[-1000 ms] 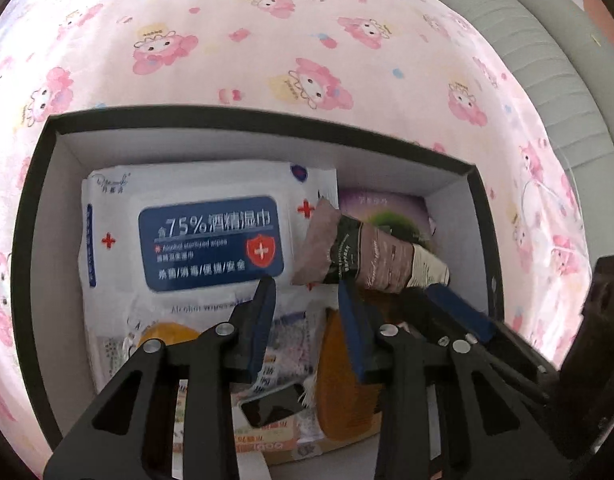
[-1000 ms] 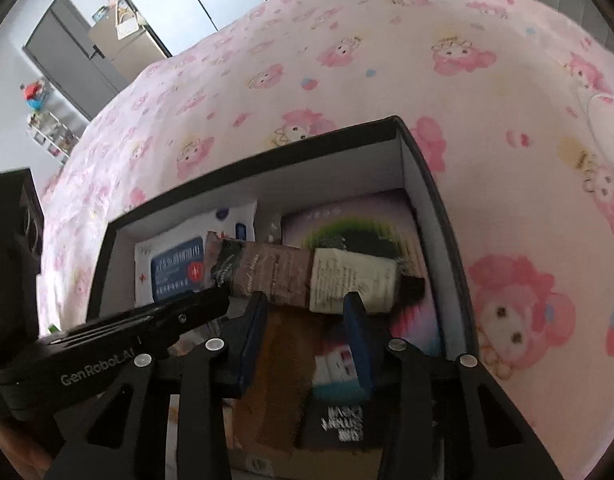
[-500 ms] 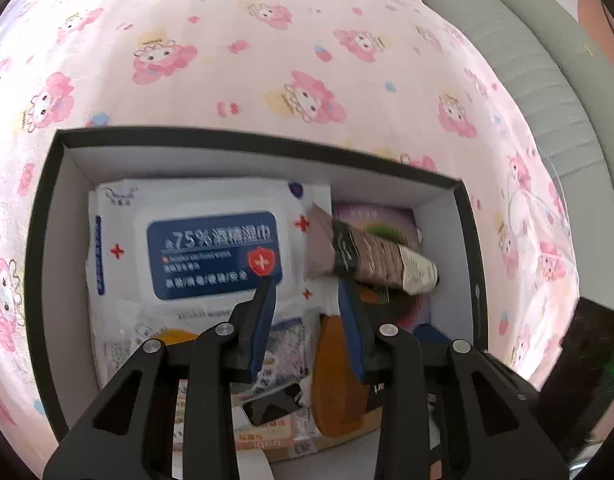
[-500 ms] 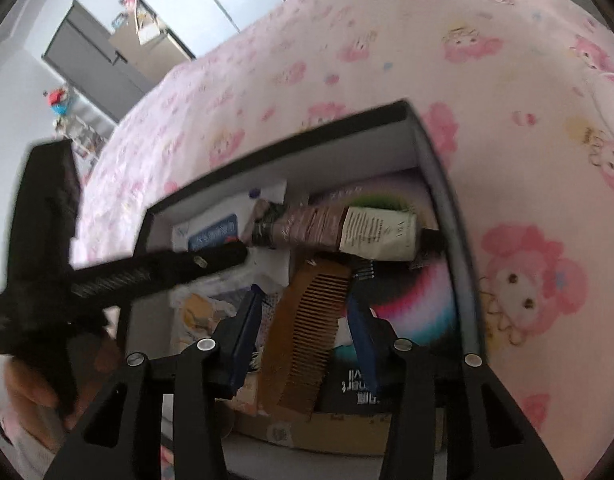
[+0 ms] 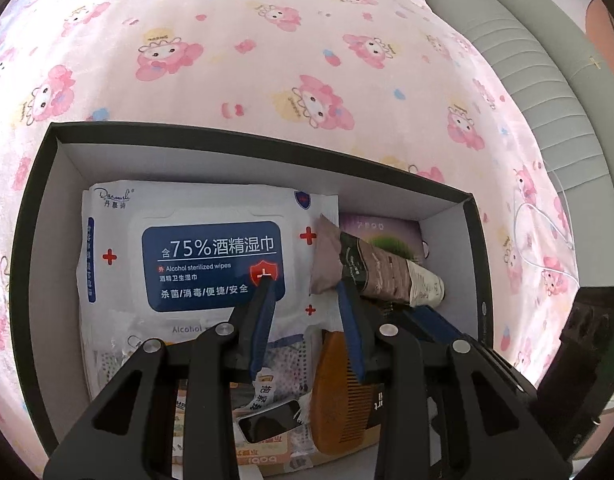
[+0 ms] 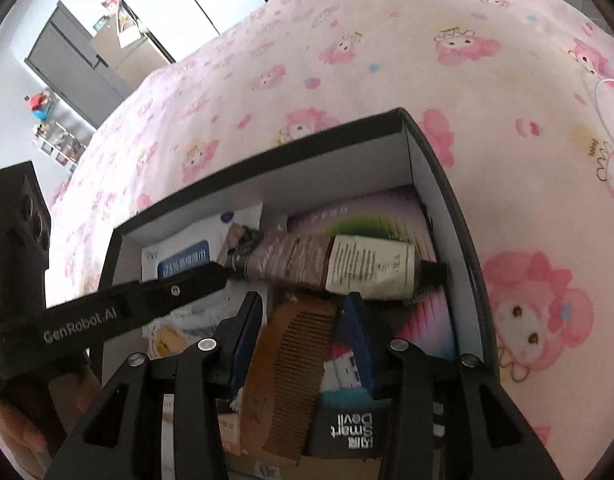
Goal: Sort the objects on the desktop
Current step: 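Lift the open left gripper out of the box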
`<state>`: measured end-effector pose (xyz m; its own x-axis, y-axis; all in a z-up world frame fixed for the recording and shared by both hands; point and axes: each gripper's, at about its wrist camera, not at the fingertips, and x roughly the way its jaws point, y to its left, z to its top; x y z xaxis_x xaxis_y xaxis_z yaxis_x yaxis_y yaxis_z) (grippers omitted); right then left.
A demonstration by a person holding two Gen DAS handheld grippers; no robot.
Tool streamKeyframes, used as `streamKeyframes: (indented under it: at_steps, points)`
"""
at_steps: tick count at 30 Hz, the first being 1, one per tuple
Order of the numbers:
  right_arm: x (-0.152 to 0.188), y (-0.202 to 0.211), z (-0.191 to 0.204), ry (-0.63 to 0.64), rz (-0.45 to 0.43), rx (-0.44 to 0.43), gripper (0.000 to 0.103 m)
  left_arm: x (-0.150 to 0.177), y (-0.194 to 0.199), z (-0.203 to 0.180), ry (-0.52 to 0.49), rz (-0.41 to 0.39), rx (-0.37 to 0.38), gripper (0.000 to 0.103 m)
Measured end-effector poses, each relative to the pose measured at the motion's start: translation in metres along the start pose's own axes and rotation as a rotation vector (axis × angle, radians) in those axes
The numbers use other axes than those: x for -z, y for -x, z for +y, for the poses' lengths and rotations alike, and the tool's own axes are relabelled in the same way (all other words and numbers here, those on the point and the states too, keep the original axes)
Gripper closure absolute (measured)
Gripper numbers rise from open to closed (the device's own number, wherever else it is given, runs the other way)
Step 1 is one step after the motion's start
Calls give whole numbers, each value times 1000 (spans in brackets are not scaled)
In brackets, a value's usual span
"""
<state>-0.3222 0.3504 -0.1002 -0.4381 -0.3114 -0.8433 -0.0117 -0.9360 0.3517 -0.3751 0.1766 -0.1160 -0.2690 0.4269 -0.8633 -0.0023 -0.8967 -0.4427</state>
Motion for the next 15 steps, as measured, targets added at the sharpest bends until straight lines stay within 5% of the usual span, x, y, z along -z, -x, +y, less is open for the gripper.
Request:
streamKeyframes:
  at_steps: [8,15]
  points:
    - [22,31,10,41,-36,-17,65,41,27,0,-23,0,50,71]
    - [49,68,24,93,-86,-42,63,83,87,-16,-121,-99,25,71]
